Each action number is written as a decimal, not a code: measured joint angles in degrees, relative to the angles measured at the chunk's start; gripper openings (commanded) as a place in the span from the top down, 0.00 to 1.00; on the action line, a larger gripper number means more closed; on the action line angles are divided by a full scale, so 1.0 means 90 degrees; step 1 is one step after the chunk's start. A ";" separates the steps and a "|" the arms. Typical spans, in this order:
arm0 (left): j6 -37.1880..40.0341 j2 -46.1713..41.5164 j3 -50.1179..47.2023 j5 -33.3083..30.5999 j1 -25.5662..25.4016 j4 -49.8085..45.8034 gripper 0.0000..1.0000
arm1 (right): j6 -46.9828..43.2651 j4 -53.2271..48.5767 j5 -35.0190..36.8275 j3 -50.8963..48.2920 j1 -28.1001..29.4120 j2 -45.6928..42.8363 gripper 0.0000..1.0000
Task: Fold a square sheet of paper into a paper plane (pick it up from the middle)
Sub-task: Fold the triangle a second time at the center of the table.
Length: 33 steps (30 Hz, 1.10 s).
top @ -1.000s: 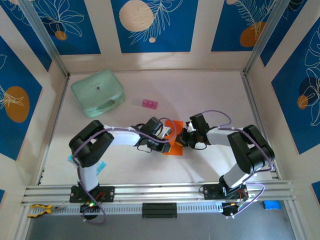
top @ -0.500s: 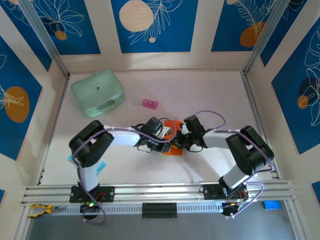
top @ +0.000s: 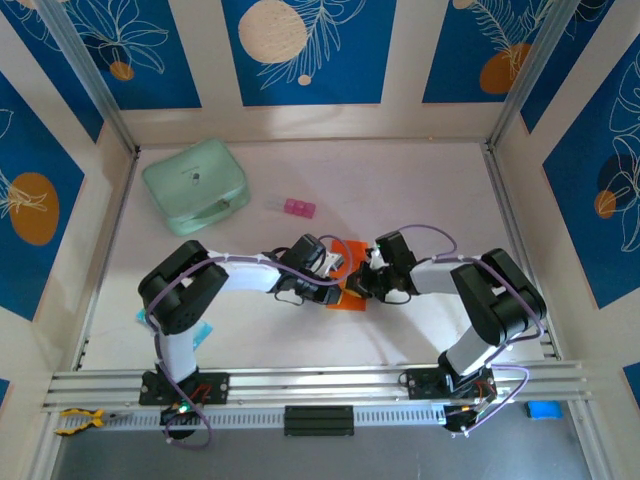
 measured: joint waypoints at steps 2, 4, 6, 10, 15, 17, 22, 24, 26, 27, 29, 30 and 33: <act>0.0000 0.0005 0.0002 0.0000 0.0000 0.0000 0.97 | -0.0049 -0.0044 -0.0017 0.0010 -0.0168 -0.0002 1.00; 0.0005 0.0012 0.0002 0.0002 0.0000 0.0000 0.97 | -0.0092 -0.0049 -0.0056 0.0010 -0.0372 -0.0002 1.00; 0.0012 0.0029 0.0032 0.0007 0.0002 -0.0027 0.98 | -0.0138 -0.0044 -0.0121 0.0012 -0.0597 0.0017 1.00; 0.0083 0.0036 0.0044 0.0010 0.0002 -0.0036 0.97 | -0.0233 -0.0131 -0.0192 0.0090 -0.0937 0.0068 1.00; 0.0107 0.0036 0.0044 0.0010 0.0002 -0.0039 0.97 | -0.0304 -0.0306 -0.0075 0.0189 -0.1260 0.0068 1.00; 0.0112 0.0036 0.0044 0.0010 0.0002 -0.0039 0.97 | -0.0330 -0.0362 -0.0051 0.0192 -0.1302 0.0032 1.00; 0.0119 0.0034 0.0044 0.0010 0.0002 -0.0046 0.97 | -0.0425 -0.0549 0.0121 0.0192 -0.1260 -0.0398 1.00; 0.0119 0.0034 0.0044 0.0010 0.0002 -0.0046 0.97 | -0.0452 -0.0534 0.0114 0.0192 -0.1163 -0.0590 1.00; 0.0119 0.0034 0.0044 0.0010 0.0002 -0.0046 0.97 | -0.0474 -0.0517 0.0090 0.0245 -0.0969 -0.0617 1.00; 0.0119 0.0034 0.0044 0.0012 0.0002 -0.0046 0.97 | -0.0476 -0.0520 0.0087 0.0279 -0.0891 -0.0585 1.00; 0.0119 0.0034 0.0044 0.0012 0.0002 -0.0046 0.97 | -0.0495 -0.0512 0.0075 0.0357 -0.0733 -0.0471 1.00; 0.0119 0.0034 0.0044 0.0012 0.0002 -0.0046 0.97 | -0.0495 -0.0498 0.0066 0.0374 -0.0680 -0.0403 1.00; 0.0119 0.0032 0.0044 0.0012 0.0002 -0.0046 0.96 | -0.0491 -0.0478 0.0070 0.0379 -0.0607 -0.0175 1.00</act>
